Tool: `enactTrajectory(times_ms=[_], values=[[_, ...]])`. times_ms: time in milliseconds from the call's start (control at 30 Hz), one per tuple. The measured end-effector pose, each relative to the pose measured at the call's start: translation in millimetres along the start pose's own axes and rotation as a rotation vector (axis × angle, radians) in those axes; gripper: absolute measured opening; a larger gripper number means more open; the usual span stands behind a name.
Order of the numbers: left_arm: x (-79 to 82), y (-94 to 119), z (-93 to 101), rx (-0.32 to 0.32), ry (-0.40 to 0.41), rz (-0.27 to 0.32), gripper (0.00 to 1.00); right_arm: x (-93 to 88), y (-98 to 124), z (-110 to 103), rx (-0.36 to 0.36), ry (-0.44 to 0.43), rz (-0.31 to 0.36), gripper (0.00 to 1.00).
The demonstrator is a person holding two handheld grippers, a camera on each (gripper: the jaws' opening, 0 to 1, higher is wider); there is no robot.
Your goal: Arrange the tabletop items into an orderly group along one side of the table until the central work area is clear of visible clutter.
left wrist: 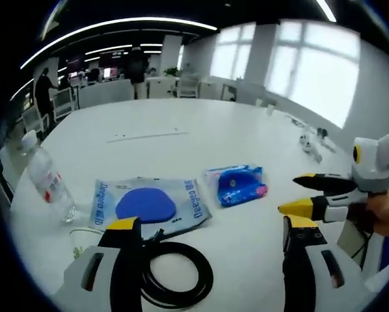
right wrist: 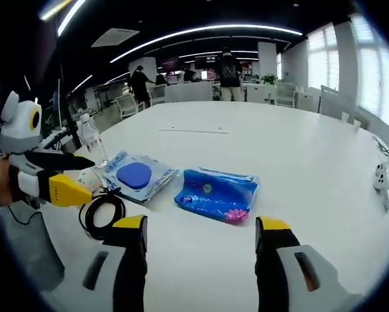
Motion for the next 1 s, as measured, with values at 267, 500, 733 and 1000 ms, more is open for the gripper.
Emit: enactTrajectory(times_ms=[267, 500, 733, 1000], values=[[-7.1, 8.5, 1.6, -0.003, 0.015, 0.000, 0.85, 2.9, 3.5, -4.8, 0.006, -0.005, 0.001, 0.65], [-21.3, 14.0, 1.0, 0.007, 0.046, -0.014, 0.84, -0.4, 5.6, -11.6, 0.021, -0.011, -0.005, 0.63], [-37.4, 25.2, -7.2, 0.039, 0.086, -0.036, 0.82, -2.7, -0.5, -33.6, 0.066, -0.036, -0.033, 0.59], [-50.8, 38.5, -21.6, 0.087, 0.121, -0.048, 0.80, 1.3, -7.6, -65.7, 0.139, -0.002, -0.036, 0.58]])
Point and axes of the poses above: the point that each gripper's makers call its tool centre point, and the gripper's own axes: y roughly backward along the fingers, z roughly to its right, x roughly out of its top, the point moved 1 cm from there along y, roughly backward along the fingers, and after that the axes turned 11 degrees about -x, right-handed, at the moved point
